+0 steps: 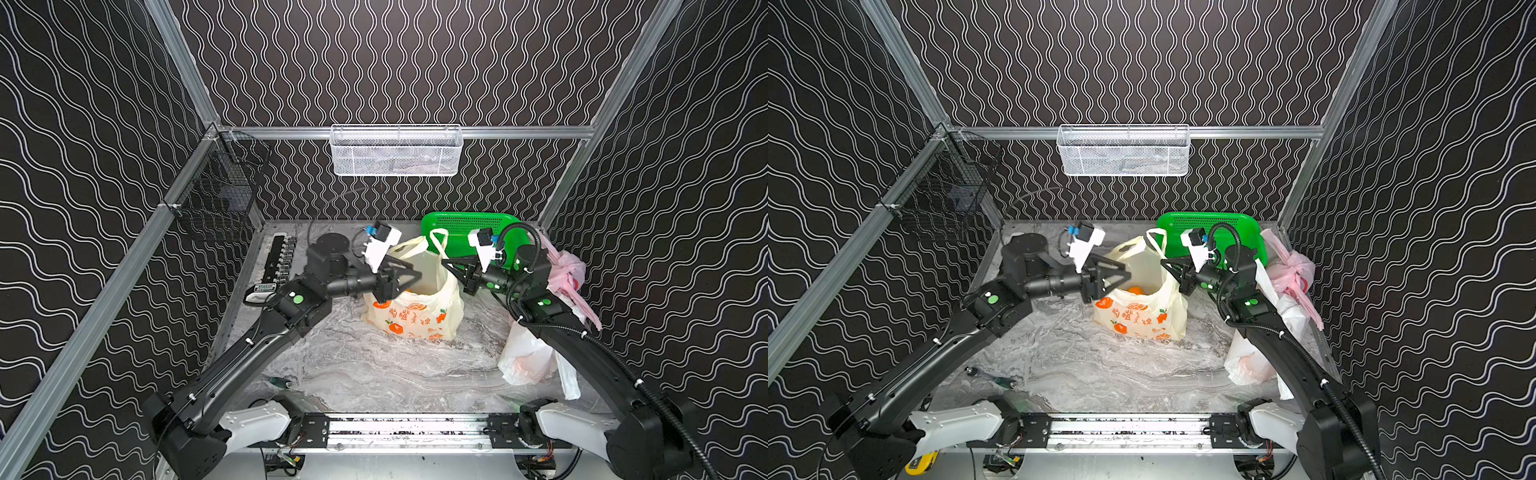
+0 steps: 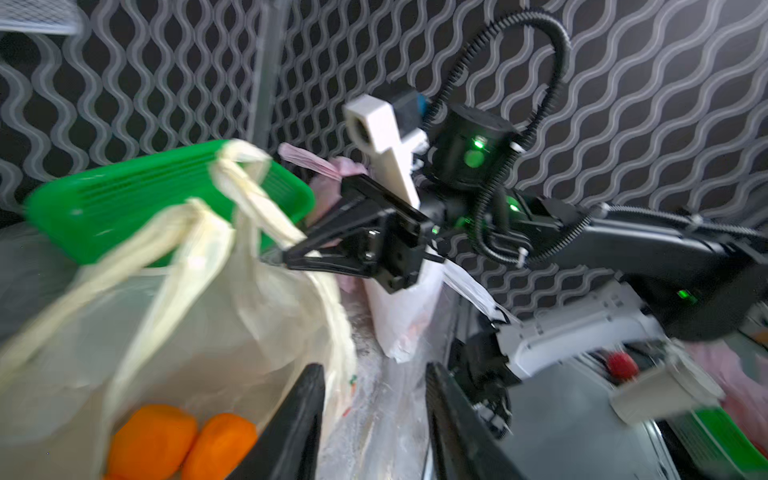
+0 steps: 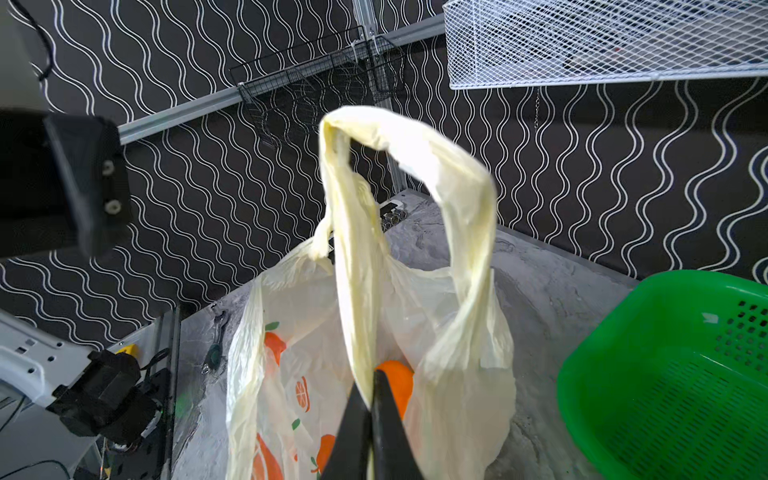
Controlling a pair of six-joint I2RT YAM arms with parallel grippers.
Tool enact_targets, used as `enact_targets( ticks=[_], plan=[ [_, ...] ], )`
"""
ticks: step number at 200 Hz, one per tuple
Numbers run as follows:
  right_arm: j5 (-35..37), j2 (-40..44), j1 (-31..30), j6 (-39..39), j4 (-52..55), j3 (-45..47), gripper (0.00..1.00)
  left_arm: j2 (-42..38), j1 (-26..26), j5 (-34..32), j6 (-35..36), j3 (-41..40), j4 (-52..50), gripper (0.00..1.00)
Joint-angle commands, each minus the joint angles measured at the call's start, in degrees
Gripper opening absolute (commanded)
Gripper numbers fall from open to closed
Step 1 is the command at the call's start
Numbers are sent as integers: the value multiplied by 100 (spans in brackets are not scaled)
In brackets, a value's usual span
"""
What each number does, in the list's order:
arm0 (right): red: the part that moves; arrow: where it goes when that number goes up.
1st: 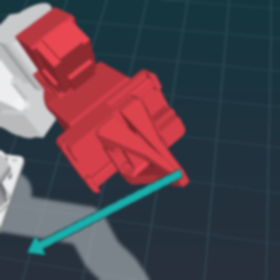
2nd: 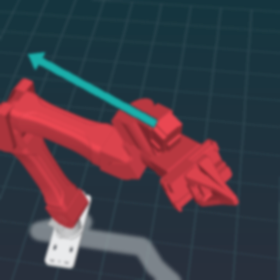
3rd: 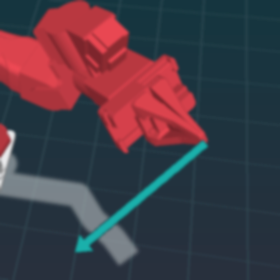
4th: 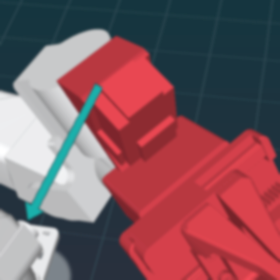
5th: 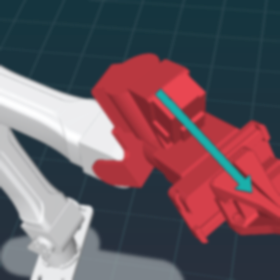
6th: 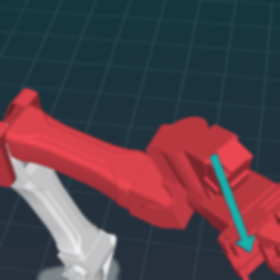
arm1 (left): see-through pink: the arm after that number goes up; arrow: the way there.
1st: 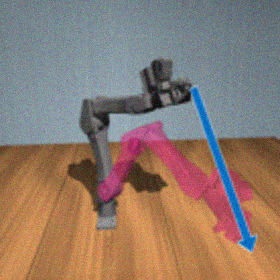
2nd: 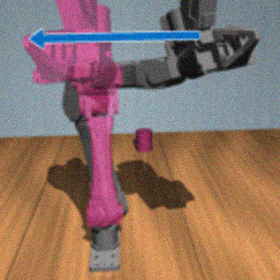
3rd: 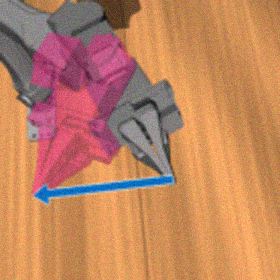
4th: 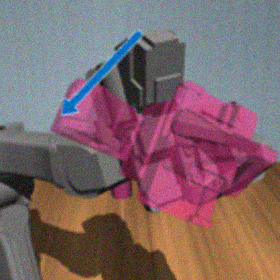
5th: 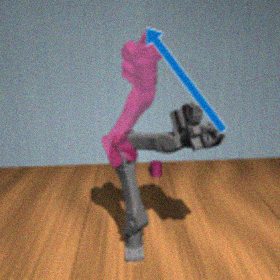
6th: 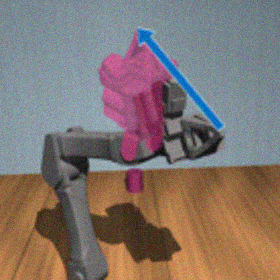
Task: Place the oranges into plastic bags & tie knots
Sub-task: Tie the plastic bag at the center of the board.
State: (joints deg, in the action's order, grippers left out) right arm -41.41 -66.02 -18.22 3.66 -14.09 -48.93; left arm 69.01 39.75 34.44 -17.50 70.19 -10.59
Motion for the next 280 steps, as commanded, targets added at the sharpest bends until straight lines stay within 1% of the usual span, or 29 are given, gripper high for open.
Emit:
enact_targets(
  ticks=[1, 22, 43, 55, 73, 86, 111, 152, 178, 192, 223, 235, 263, 280],
  plan=[
    [-164, 90, 2, 41, -364, 83, 0, 297, 155, 292, 77, 56, 125, 48],
    [-200, 179, 2, -14, -263, 142, 0, 547, 215, 127, -218, -118, 616, 55],
    [-192, 295, 0, -79, -128, 197, 0, 700, 209, -231, -353, -379, 1064, 70],
    [-213, 333, -4, -140, 41, 175, 0, 782, 206, -332, -400, -423, 1295, 75],
    [-236, 382, -6, -231, 317, 138, 0, 1013, 208, -142, -414, -207, 1454, 80],
    [-235, 443, -4, -277, 416, 177, 0, 1180, 200, -97, -430, 6, 1482, 81],
    [-261, 542, -6, -355, 549, 262, 0, 1346, 201, -215, -479, 279, 1490, 83],
    [-306, 668, -15, -313, 565, 374, 0, 1398, 141, -674, -535, 500, 1199, 83],
    [-367, 687, -58, -322, 620, 417, 0, 1364, 20, -791, -678, 504, 1232, 71],
    [-377, 696, -92, -346, 652, 432, 0, 1384, -53, -688, -774, 535, 1302, 66],
    [-360, 720, -130, -366, 704, 445, 0, 1418, -85, -476, -821, 583, 1368, 49],
    [-333, 720, -136, -375, 718, 445, 0, 1409, -89, -417, -843, 561, 1424, 45],
    [-264, 710, -141, -430, 789, 428, 0, 1382, -89, -255, -833, 526, 1446, 30],
    [-227, 719, -145, -410, 762, 442, 0, 1335, -83, -159, -793, 461, 1415, 24]
  ],
)
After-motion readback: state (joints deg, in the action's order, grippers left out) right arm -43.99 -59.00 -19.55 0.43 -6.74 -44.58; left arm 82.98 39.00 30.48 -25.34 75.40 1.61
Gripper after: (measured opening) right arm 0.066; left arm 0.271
